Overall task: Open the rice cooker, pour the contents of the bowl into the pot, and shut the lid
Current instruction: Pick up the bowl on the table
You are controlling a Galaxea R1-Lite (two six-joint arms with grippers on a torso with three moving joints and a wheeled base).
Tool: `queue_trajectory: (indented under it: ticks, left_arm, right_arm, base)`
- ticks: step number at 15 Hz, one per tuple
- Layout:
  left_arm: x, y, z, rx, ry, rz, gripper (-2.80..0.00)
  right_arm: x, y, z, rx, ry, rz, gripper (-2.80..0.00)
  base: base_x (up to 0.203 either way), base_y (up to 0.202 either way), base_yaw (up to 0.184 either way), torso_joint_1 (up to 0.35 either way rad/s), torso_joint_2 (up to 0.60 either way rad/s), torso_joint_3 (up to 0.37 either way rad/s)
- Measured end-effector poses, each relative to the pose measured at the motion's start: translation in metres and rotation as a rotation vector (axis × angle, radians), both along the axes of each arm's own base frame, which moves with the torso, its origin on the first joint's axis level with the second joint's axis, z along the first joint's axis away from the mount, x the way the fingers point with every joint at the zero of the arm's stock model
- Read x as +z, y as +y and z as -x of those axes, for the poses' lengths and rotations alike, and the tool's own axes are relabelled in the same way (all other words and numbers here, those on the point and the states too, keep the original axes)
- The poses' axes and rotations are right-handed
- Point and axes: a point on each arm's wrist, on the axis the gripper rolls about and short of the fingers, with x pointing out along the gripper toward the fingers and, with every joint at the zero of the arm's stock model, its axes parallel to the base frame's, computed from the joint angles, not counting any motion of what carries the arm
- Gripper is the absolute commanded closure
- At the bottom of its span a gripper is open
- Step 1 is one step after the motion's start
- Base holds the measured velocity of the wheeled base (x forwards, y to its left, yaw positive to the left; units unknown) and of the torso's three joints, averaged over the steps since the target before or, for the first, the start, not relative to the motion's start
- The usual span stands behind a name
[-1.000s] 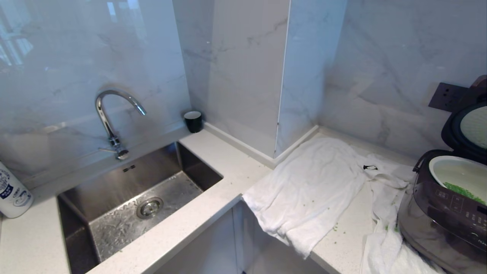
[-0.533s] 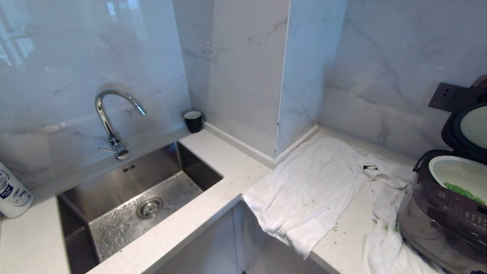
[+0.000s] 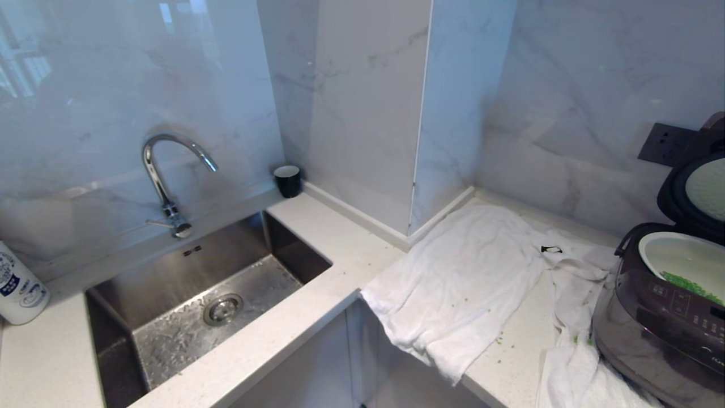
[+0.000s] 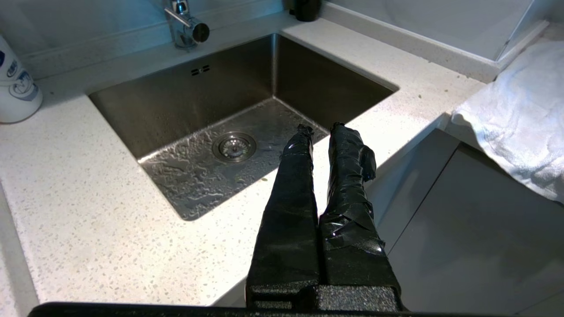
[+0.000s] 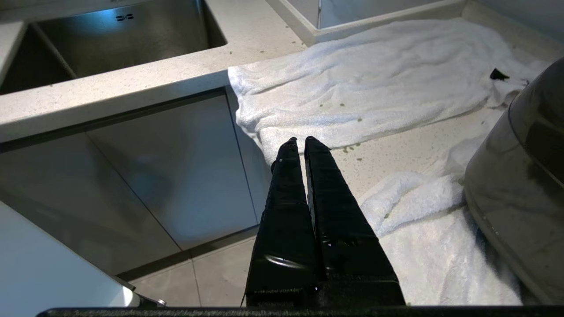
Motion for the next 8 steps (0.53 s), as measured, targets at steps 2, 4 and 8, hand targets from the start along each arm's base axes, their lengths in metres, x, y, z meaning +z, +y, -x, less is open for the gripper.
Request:
queue_trajectory:
  ticks: [2,4,8]
  left_arm:
    - [0.000,0.000,0.000,0.000,0.000,0.001,0.00]
    - [0.000,0.000,0.000,0.000,0.000,0.001,0.00]
    - [0.000,0.000,0.000,0.000,0.000,0.000,0.00]
  right_arm:
    - [0.007,0.000,0.001,0.044,-0.026,0.030,0.00]
    - [0.014,-0.001,0.004,0.103,-0.016,0.045,0.00]
    - [0.003,-0.002,0.016,0.079,-0.018,0.083,0.00]
  base:
    - [0.000,0.000,0.000,0.000,0.00,0.000]
    - [0.000,0.000,0.000,0.000,0.00,0.000]
    - [0.000,0.000,0.000,0.000,0.00,0.000]
